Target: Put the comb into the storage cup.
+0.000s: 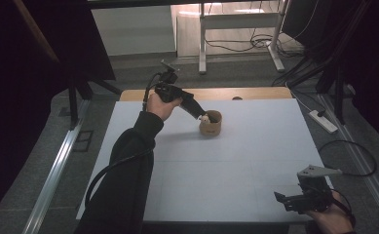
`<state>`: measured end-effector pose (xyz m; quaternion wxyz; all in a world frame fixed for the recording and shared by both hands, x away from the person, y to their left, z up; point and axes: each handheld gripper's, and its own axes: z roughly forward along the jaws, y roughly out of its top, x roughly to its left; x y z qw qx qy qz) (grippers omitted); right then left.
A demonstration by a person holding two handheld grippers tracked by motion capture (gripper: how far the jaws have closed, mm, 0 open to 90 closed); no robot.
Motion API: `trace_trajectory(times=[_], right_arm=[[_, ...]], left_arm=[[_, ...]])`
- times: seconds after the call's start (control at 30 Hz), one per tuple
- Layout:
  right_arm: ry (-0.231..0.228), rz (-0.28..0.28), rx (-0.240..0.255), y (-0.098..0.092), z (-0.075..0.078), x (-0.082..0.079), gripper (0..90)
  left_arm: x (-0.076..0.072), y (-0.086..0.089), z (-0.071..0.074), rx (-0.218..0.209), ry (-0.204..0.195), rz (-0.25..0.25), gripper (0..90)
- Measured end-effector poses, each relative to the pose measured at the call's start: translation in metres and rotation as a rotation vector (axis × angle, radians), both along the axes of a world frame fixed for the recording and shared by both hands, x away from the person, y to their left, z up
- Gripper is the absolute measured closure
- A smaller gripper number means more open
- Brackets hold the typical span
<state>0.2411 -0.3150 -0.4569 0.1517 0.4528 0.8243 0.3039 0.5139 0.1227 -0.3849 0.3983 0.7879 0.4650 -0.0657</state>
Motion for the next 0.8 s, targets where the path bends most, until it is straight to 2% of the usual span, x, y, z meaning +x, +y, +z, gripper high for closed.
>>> trace_trajectory(times=[0.1,0.33,0.53,0.7,0.8], right_arm=[[0.001,0.0,-0.001,0.0,-0.0002,0.0002,0.0],[0.003,0.001,-0.002,0.0002,-0.0002,0.0003,0.0],[0.004,0.005,-0.003,0.0002,-0.0003,0.0006,0.0],[0.006,0.006,-0.002,0.0003,-0.0003,0.0004,0.0],[0.006,0.006,-0.002,0.0003,-0.0003,0.0004,0.0]], left_arm=[[-0.0003,0.0017,-0.0016,-0.006,-0.001,0.002,83.2],[-0.0022,0.0041,-0.0055,-0.02,-0.031,-0.005,82.3],[-0.0032,0.0024,-0.0079,-0.003,-0.056,-0.009,78.1],[-0.0053,0.0003,-0.0083,0.005,-0.104,-0.016,70.9],[-0.007,-0.0006,-0.007,0.033,-0.139,-0.017,66.6]])
